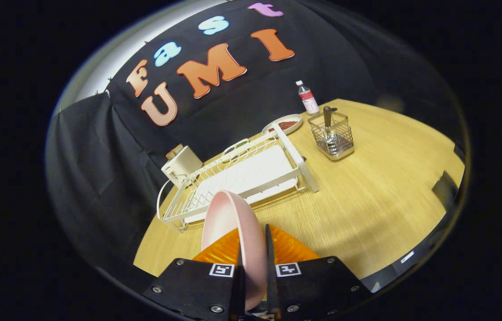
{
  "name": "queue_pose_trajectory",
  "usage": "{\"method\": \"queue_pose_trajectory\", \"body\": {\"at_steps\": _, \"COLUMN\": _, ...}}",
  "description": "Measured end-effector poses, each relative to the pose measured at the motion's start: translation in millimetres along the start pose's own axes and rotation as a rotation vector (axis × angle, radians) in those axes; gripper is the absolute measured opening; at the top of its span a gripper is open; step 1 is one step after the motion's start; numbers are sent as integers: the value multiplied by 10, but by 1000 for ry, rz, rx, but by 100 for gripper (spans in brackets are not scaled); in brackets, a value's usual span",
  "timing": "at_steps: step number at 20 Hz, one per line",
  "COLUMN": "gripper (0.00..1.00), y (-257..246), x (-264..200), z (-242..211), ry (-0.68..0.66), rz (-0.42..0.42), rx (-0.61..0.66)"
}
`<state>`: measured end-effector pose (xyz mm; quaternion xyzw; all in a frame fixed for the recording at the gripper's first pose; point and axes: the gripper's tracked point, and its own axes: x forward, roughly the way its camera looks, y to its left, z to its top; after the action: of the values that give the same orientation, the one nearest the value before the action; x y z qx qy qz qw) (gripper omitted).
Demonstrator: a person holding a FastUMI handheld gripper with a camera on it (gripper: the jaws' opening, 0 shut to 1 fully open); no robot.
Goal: Take the plate from the dish rack, then take the spoon from the basket and place it into the plate.
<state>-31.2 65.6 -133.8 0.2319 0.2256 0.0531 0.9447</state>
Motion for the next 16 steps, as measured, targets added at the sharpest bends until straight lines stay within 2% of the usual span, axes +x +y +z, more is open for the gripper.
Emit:
{"method": "queue_pose_trajectory", "body": {"at_steps": 5, "gripper": 19, "y": -5, "x": 306, "z": -378, "ry": 66, "rz": 48, "rx": 178}}
{"method": "queue_pose_trajectory", "body": {"at_steps": 9, "gripper": 20, "y": -44, "x": 442, "z": -431, "ry": 73, "rz": 52, "rx": 222}}
{"method": "queue_pose_trajectory", "body": {"at_steps": 13, "gripper": 24, "y": -215, "x": 476, "z": -406, "ry": 68, "rz": -7, "rx": 165}}
{"method": "queue_pose_trajectory", "body": {"at_steps": 15, "gripper": 33, "y": -279, "x": 433, "z": -323, "ry": 47, "rz": -23, "rx": 125}}
{"method": "queue_pose_trajectory", "body": {"at_steps": 16, "gripper": 41, "y": -322, "x": 420, "z": -269, "ry": 29, "rz": -31, "rx": 99}}
